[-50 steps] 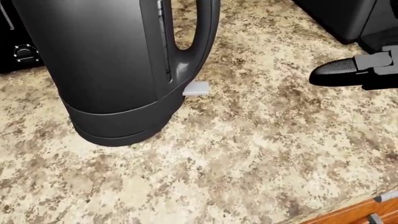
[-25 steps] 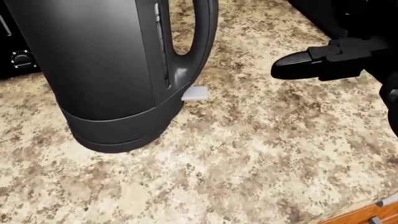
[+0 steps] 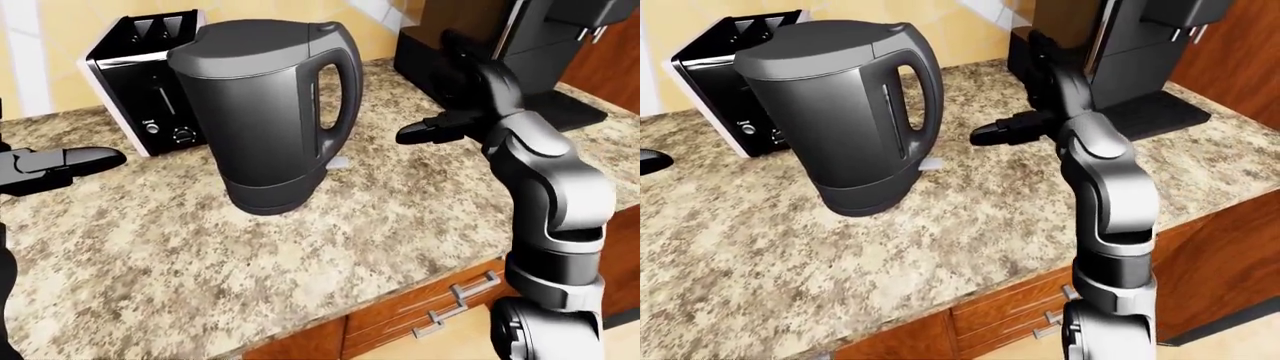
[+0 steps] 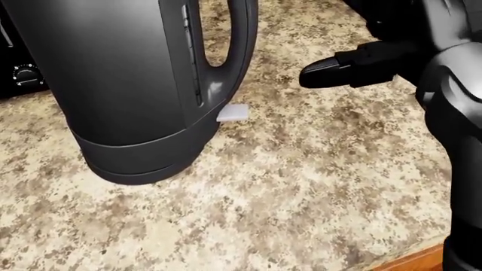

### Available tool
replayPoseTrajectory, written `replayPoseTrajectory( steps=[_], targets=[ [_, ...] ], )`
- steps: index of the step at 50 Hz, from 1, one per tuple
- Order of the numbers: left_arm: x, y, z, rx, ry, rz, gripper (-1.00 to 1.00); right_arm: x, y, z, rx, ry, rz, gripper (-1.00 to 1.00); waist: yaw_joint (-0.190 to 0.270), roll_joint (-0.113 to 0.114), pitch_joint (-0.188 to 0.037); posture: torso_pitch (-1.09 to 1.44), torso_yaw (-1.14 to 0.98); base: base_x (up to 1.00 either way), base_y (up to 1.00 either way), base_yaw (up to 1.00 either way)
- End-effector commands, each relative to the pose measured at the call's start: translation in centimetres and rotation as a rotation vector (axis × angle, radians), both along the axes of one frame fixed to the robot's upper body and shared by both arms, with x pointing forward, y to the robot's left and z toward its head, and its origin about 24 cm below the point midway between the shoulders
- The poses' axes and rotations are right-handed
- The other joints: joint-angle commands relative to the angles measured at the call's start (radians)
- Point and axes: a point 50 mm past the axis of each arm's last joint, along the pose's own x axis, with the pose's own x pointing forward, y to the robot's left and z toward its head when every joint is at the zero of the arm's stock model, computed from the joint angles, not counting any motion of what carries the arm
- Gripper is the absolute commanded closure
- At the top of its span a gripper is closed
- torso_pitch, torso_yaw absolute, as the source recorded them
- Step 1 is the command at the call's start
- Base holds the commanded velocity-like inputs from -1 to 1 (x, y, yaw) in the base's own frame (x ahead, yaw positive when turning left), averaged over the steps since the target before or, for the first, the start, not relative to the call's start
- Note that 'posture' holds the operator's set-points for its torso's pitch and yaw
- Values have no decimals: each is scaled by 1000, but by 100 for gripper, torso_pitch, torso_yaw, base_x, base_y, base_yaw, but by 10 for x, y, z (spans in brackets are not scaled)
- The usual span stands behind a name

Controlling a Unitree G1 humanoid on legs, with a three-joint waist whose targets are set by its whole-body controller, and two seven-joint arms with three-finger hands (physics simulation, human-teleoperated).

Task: Press down the lever to turn on the electric kettle.

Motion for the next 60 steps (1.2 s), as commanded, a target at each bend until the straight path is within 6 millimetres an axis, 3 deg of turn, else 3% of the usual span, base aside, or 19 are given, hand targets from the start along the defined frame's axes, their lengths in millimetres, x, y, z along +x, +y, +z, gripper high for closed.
replayPoseTrajectory(
  steps=[1, 22, 51, 60],
  targets=[
    [-7, -2, 12, 33, -67, 8, -100, -1, 1, 19, -13, -96, 2, -100, -1, 4, -23, 0, 0, 0, 0, 0],
    [-6, -2, 13, 33, -69, 7, -100, 35, 14, 10, -71, -26, 32, -100, -3, 14, -26, 0, 0, 0, 0, 0],
    [-6, -2, 12, 34, -67, 7, -100, 67, 28, 1, -135, -1, 2, -100, -8, 23, -28, 0, 0, 0, 0, 0],
    [-6, -2, 13, 34, -68, 7, -100, 72, 33, 7, -132, -22, -27, -100, -7, 25, -27, 0, 0, 0, 0, 0]
  ],
)
